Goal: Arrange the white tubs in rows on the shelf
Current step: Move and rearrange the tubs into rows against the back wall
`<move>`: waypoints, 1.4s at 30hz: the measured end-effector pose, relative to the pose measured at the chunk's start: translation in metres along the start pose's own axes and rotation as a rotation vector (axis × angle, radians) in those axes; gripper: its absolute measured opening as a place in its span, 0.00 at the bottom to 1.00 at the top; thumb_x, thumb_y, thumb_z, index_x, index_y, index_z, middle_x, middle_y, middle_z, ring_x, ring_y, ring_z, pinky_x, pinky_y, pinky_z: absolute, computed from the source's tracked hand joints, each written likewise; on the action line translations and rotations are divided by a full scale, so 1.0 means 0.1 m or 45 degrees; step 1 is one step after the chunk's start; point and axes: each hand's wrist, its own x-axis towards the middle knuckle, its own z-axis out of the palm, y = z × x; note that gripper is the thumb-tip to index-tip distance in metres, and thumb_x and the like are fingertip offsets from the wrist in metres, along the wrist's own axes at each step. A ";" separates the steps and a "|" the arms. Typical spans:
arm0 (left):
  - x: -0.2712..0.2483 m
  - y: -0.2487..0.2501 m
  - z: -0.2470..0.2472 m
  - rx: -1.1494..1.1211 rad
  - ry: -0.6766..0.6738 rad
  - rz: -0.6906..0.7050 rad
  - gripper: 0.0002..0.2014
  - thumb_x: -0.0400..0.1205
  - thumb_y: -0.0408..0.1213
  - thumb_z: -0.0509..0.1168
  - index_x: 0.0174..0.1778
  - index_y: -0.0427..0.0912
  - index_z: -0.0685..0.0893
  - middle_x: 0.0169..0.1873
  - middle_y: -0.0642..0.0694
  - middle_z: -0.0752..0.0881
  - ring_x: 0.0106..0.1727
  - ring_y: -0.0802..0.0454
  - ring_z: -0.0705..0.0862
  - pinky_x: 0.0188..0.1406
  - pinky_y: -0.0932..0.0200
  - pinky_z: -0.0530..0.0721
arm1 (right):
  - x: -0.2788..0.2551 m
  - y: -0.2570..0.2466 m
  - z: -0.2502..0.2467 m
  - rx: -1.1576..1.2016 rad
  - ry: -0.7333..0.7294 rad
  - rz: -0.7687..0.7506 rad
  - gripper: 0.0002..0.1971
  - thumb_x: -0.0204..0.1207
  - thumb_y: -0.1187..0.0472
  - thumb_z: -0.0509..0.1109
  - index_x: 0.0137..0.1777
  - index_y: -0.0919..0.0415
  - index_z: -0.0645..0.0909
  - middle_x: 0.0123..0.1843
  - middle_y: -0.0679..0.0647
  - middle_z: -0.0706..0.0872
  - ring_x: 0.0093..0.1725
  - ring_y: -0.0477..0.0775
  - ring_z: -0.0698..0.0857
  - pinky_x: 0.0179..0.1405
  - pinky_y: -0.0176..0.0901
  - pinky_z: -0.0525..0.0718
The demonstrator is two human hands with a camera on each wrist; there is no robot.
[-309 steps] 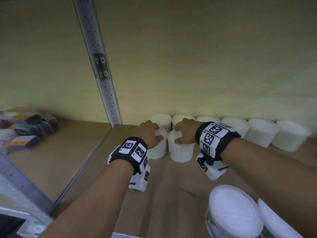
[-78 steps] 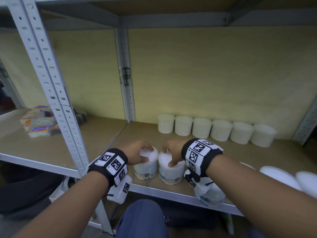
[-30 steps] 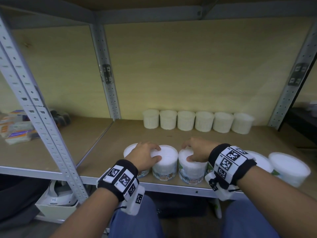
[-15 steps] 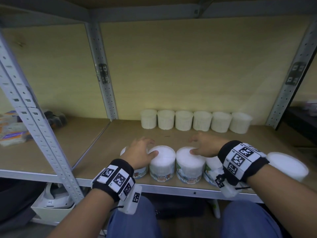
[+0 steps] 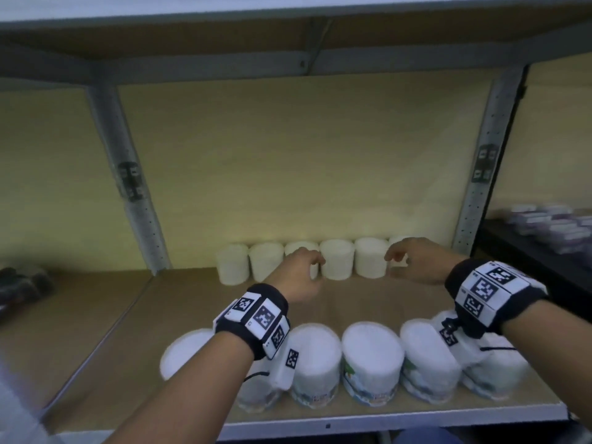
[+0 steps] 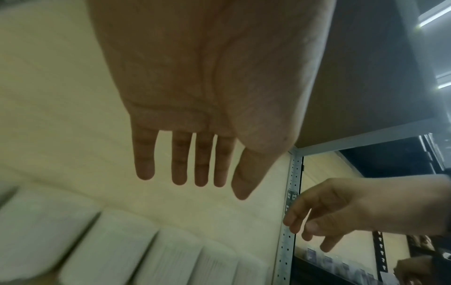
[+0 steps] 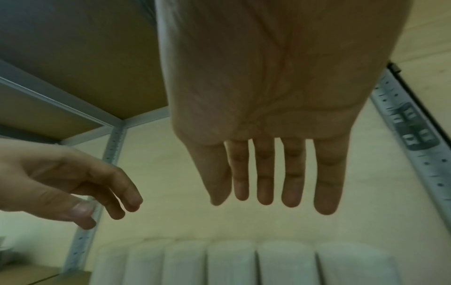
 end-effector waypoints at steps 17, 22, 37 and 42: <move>2.03 0.58 0.72 0.141 -0.169 0.030 0.24 0.82 0.45 0.64 0.73 0.41 0.73 0.71 0.42 0.73 0.70 0.45 0.75 0.68 0.53 0.75 | 1.20 1.20 -0.09 -0.155 -0.033 0.263 0.21 0.80 0.50 0.65 0.69 0.59 0.77 0.71 0.56 0.77 0.69 0.57 0.77 0.70 0.47 0.76; 2.41 0.61 0.97 0.186 -0.197 0.038 0.27 0.81 0.46 0.64 0.75 0.40 0.72 0.73 0.41 0.72 0.72 0.42 0.74 0.70 0.50 0.76 | 1.55 1.28 -0.08 -0.182 -0.055 0.246 0.25 0.82 0.48 0.63 0.72 0.62 0.74 0.73 0.57 0.76 0.72 0.58 0.76 0.70 0.48 0.74; 2.63 0.40 1.25 0.271 -0.169 0.065 0.26 0.77 0.53 0.68 0.68 0.42 0.79 0.67 0.41 0.77 0.67 0.40 0.78 0.67 0.43 0.78 | 1.84 1.28 0.20 -0.236 -0.133 0.231 0.28 0.82 0.46 0.62 0.72 0.68 0.74 0.73 0.62 0.77 0.72 0.61 0.77 0.71 0.49 0.75; 2.62 0.39 1.28 0.273 -0.161 0.067 0.26 0.78 0.53 0.68 0.68 0.42 0.79 0.67 0.41 0.76 0.68 0.41 0.77 0.68 0.43 0.77 | 1.84 1.34 0.21 -0.244 -0.141 0.202 0.27 0.80 0.49 0.66 0.76 0.61 0.70 0.75 0.58 0.72 0.74 0.58 0.73 0.73 0.47 0.71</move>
